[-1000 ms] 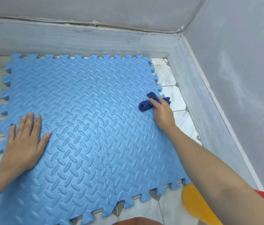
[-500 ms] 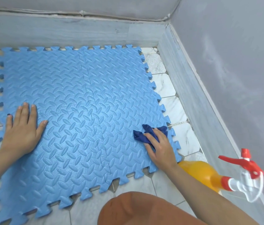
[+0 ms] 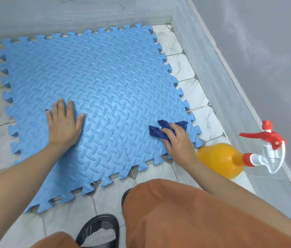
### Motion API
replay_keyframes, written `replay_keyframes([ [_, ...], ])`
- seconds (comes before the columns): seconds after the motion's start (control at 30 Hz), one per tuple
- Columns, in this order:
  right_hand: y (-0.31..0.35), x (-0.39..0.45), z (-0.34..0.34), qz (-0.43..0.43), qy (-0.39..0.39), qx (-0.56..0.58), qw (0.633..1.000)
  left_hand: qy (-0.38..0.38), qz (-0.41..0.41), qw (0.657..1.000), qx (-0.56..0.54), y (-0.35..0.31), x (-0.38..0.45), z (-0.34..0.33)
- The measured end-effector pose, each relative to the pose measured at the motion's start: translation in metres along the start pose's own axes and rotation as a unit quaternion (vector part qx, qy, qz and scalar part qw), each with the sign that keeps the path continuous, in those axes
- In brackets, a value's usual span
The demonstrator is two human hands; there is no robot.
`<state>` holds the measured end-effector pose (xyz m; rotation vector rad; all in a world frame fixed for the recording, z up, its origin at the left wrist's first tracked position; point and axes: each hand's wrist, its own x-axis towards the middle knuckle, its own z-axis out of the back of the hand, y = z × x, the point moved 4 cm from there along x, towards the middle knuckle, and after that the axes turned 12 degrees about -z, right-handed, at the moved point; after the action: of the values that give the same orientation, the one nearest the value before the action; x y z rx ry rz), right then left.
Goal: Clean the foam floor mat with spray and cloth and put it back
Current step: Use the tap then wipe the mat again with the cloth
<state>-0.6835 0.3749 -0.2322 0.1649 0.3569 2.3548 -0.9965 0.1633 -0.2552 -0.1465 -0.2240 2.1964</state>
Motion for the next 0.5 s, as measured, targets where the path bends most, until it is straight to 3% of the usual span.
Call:
replay_keyframes([
  [0.13, 0.004, -0.022, 0.008, -0.036, 0.051, -0.008, 0.998, 0.074, -0.195, 0.978, 0.014, -0.07, 0.014, -0.017],
  [0.2, 0.004, -0.038, 0.014, -0.025, 0.067, -0.047, 0.996, 0.097, -0.254, 0.962, 0.031, -0.093, 0.021, -0.022],
  [0.37, -0.003, -0.071, 0.019, -0.054, 0.077, -0.173, 0.98, 0.106, -0.226, 0.968, 0.005, -0.104, 0.027, -0.027],
  [0.5, 0.0, -0.09, 0.024, -0.085, 0.178, -0.274, 0.941, 0.113, -0.248, 0.962, 0.017, -0.099, 0.026, -0.023],
])
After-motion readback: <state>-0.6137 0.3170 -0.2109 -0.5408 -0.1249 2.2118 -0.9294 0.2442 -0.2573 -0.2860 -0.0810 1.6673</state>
